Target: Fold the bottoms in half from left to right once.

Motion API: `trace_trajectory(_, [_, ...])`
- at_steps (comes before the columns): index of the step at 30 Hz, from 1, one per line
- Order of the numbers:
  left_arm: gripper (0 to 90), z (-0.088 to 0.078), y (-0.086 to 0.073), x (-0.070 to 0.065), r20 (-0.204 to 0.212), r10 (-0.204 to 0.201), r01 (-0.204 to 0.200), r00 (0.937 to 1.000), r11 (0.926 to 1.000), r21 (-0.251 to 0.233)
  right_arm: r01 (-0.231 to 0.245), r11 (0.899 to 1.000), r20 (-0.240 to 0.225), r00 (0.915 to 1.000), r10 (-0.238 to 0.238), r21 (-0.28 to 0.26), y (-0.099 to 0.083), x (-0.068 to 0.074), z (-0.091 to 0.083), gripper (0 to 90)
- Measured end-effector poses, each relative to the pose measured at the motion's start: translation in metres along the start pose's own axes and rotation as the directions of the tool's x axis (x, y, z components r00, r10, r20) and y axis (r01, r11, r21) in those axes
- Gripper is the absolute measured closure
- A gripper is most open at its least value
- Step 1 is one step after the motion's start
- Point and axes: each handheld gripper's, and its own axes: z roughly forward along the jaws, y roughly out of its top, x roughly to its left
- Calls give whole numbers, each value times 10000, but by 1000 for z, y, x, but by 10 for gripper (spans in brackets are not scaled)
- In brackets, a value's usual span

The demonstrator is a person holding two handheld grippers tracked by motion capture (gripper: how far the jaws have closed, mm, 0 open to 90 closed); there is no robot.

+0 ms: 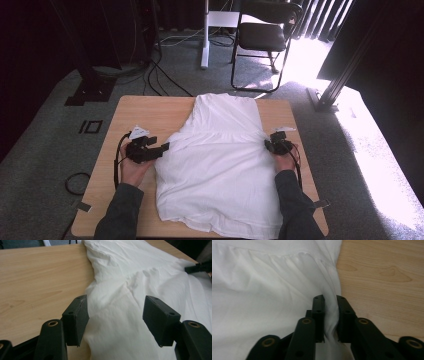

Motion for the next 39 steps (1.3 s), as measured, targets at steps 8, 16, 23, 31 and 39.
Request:
trace_trajectory(8, [334,73,6,11,-109,-452,464,9989,9845,1689,-393,9992,-31,9992,393,84,2,-4,1,698])
trace_trajectory(16, [745,98,-15,10,-500,-232,357,9985,9630,2671,-606,9981,-247,9978,609,127,1,-2,0,834])
trace_trajectory(23, [848,73,-30,4,-447,155,-30,9989,9632,2687,-425,9990,-462,9980,432,158,-8,10,-8,866])
trace_trajectory(31, [847,25,-63,-25,-369,524,-396,9979,9571,2869,-2,10000,-951,9955,5,36,-41,26,-37,867])
trace_trajectory(39, [846,-11,-100,-48,258,159,-229,9995,9544,2976,64,10000,-1414,9899,-63,6,-82,38,-75,867])
